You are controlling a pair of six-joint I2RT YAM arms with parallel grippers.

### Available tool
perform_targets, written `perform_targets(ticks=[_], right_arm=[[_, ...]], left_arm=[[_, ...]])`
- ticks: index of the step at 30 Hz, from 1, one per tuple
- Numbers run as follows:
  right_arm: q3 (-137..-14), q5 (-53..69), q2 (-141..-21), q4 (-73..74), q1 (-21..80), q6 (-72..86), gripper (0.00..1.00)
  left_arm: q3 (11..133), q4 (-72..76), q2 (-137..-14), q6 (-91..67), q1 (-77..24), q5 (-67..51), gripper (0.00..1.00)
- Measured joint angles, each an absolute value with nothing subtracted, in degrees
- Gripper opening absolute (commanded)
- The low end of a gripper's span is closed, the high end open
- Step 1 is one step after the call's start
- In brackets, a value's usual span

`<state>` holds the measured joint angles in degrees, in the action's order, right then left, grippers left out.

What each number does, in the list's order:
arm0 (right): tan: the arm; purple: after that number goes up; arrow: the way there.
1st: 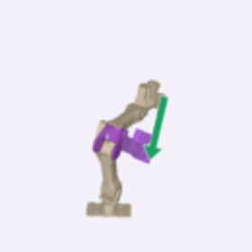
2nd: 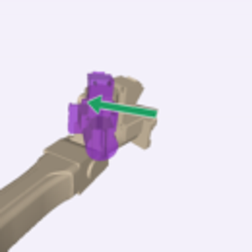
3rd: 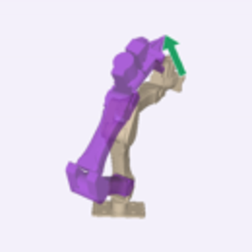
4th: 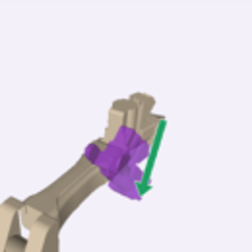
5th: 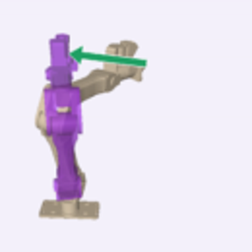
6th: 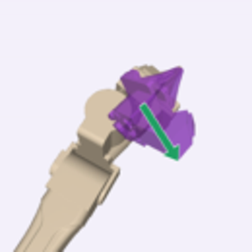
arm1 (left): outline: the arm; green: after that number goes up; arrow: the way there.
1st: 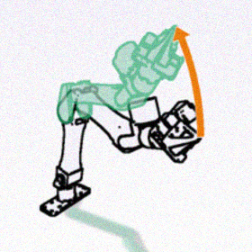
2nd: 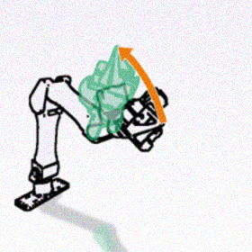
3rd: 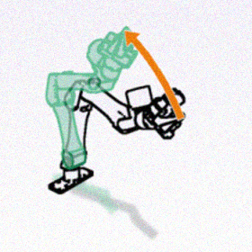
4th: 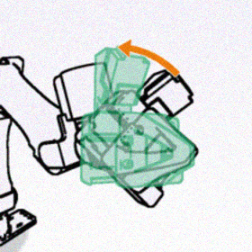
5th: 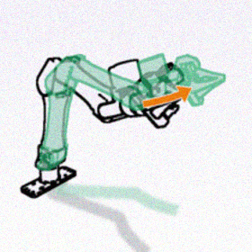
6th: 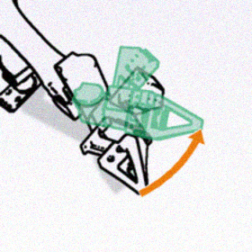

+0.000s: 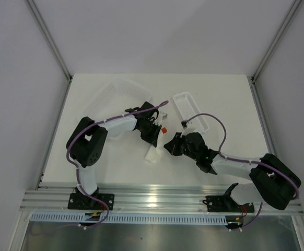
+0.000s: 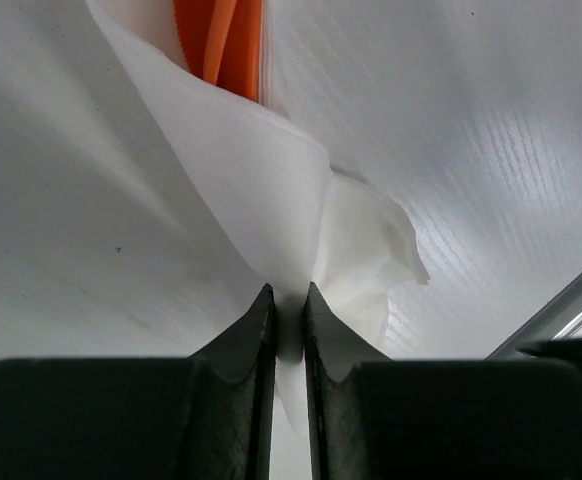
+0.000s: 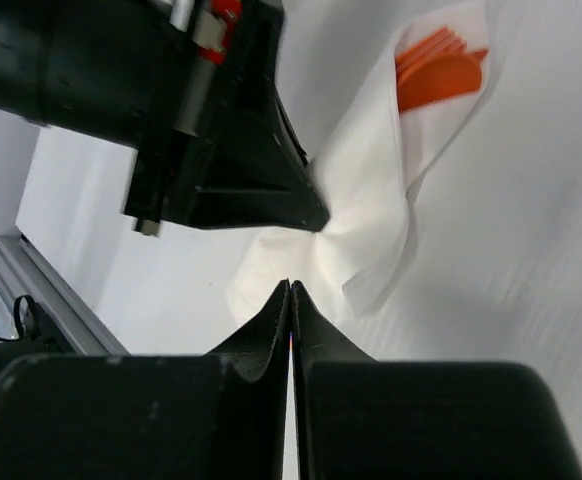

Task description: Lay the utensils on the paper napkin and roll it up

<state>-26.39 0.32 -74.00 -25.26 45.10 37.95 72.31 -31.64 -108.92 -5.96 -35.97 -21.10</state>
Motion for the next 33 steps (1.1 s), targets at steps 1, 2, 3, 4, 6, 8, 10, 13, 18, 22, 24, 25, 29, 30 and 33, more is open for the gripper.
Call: perform_targets(ticks=[1,2,3,4,6,8,10,13,18,22,24,25,29,30,33], right_arm=[[-26.44,0.34,-75.7,-26.06,45.47,38.46,0.0],[-26.52,0.32,-77.82,-26.87,45.84,38.96,0.0],[-26.81,0.25,-80.4,-27.33,46.28,39.42,0.0],[-27.2,0.32,-82.81,-27.46,46.65,39.9,0.0],[-28.18,0.32,-86.98,-27.9,47.22,40.75,0.0],[-28.93,0.3,-89.71,-28.45,47.55,41.82,0.0],[-29.5,0.08,-91.39,-28.91,47.51,43.0,0.0],[-29.63,-0.71,-92.23,-29.82,46.98,44.64,0.0],[-28.38,-1.63,-92.23,-32.47,44.34,47.03,0.03],[-24.86,-0.49,-92.29,-37.23,42.09,47.88,0.06],[-22.92,0.62,-92.36,-40.16,41.8,47.99,0.08],[-22.15,1.13,-92.36,-41.52,41.76,48.01,0.08],[-19.99,2.33,-92.36,-45.52,41.71,48.03,0.09],[-19.77,2.42,-92.33,-45.82,41.69,48.07,0.09],[-19.07,2.22,-90.98,-45.41,41.63,47.99,0.09]], left_arm=[[72.31,-31.62,-108.92,-5.96,-35.97,-21.1,0.01],[72.31,-31.59,-108.92,-5.98,-35.97,-21.1,0.01],[72.31,-31.57,-108.92,-5.98,-35.97,-21.1,0.01],[72.31,-31.57,-108.92,-5.98,-35.97,-21.1,0.01],[72.31,-31.53,-108.92,-5.98,-35.97,-21.1,0.01],[72.1,-31.29,-108.77,-6.0,-35.97,-21.1,0.01],[71.88,-31.14,-108.51,-6.0,-35.97,-21.12,0.01],[71.46,-30.74,-107.96,-6.0,-35.97,-21.26,0.01],[70.46,-29.61,-106.78,-5.96,-35.97,-22.46,0.01],[69.69,-28.71,-105.43,-5.96,-35.97,-24.67,0.01],[69.54,-28.23,-104.75,-5.96,-35.97,-25.76,0.01],[69.45,-27.99,-104.47,-5.96,-35.97,-26.17,0.01],[69.32,-27.83,-104.12,-5.98,-35.97,-27.24,0.01],[69.32,-27.86,-104.12,-5.98,-35.97,-27.29,0.01],[69.34,-27.92,-104.12,-5.98,-35.97,-27.29,0.01]])
